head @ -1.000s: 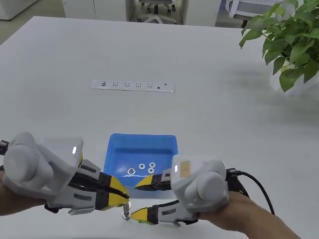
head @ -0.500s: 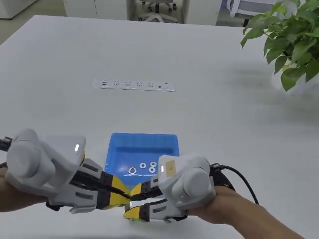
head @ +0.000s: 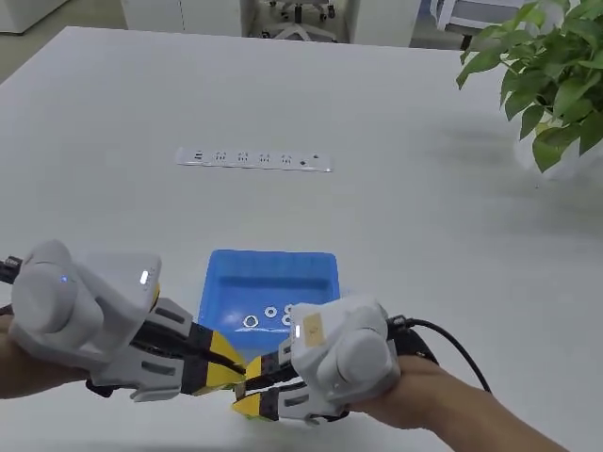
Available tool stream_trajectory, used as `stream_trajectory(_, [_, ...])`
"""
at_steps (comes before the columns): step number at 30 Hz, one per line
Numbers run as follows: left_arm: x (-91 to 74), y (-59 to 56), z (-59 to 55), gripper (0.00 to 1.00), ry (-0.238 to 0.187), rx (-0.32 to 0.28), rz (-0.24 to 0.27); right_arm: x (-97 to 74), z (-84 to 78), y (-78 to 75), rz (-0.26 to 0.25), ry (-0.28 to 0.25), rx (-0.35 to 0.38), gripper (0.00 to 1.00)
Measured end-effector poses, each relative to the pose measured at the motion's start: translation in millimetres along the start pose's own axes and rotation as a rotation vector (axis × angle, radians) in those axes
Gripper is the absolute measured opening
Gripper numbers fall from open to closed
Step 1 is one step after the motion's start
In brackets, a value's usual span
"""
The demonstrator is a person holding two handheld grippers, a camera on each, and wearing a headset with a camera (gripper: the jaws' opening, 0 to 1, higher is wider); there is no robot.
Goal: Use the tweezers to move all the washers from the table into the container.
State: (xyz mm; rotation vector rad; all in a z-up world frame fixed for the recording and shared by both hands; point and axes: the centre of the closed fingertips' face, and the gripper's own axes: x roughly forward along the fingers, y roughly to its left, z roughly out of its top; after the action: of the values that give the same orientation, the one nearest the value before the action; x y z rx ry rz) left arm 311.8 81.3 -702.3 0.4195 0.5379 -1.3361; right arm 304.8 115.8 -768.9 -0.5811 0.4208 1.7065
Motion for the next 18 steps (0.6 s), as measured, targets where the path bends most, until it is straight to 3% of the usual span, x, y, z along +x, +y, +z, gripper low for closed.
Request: stream_trajectory(18, [0.3,-0.4,-4.3,0.11,0.010,-0.024,0.009,0.8,0.5,-0.8,-0.004,0.009,0.003,0.09])
